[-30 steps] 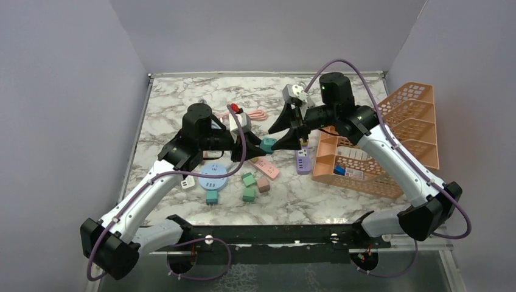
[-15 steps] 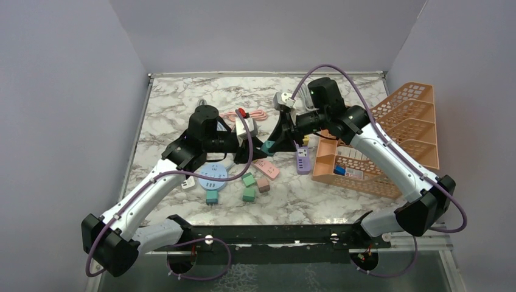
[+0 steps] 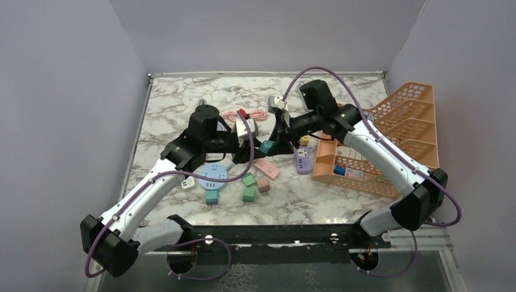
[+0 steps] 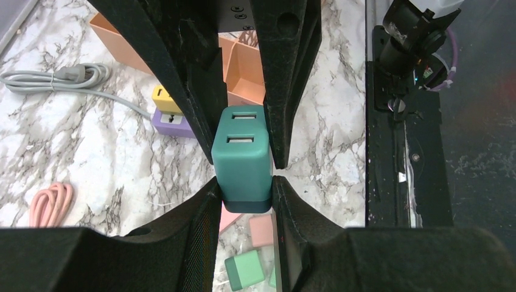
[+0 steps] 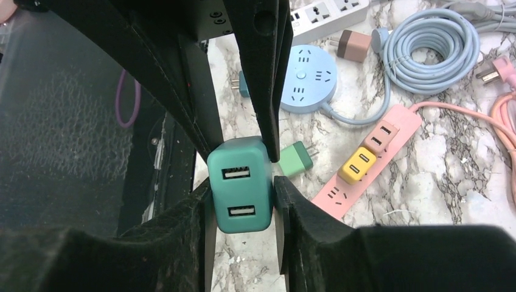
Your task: Insert the plug
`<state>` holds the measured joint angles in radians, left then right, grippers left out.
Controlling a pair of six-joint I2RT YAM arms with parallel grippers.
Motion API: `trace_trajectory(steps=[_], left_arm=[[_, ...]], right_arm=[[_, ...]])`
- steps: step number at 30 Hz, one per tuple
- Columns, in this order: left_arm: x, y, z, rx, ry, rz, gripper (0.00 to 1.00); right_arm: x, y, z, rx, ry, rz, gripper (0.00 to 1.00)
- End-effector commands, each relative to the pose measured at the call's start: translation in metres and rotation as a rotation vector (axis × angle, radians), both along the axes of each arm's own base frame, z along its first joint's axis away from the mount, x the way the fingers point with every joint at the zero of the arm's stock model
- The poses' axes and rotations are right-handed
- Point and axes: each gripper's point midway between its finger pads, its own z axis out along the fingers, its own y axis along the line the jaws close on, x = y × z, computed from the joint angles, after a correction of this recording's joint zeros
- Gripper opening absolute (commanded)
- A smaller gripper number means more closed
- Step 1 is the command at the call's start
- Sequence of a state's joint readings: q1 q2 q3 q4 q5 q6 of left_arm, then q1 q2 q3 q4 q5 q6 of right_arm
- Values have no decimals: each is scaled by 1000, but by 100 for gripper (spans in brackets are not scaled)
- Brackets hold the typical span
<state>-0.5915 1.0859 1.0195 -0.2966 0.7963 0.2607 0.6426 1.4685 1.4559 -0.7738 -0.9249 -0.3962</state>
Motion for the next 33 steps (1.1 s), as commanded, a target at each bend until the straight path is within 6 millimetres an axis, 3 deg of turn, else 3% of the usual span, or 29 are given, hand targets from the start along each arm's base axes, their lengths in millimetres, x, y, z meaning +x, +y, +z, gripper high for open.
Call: trace_trajectory(steps=[1,4,6,8,9,12,16,19,21,27,33], left_arm=[[1,0,19,-24,-58,7,0],[3,1,19,-23,-51,23,1],[8,3,19,-18,-47,61,17],[16,8,19,-12,-51,127,41],[22,12,19,-7,-58,175,47],[50,31,17,-27,-87,404,58],[86,74,9,-115,-19,809,70],[98,100,-7,-174,109,1053,73],[98,107,-17,-185,185,1127,73],[90,110,-31,-203,329,1194,73],[87,122,-37,-219,353,1265,73]], right_arm=[[-1,6,5,-8,3,-1,30],[1,8,7,3,-8,-6,14],[7,10,11,17,-27,-32,2],[17,11,12,28,-40,-101,1],[22,11,11,27,-39,-142,1],[40,9,-1,-2,-5,-281,1],[62,1,-25,-37,69,-495,1],[68,-5,-49,-38,124,-607,1],[65,-6,-62,-39,151,-613,1],[67,-8,-108,-78,209,-692,1],[68,-1,-147,-147,173,-772,1]])
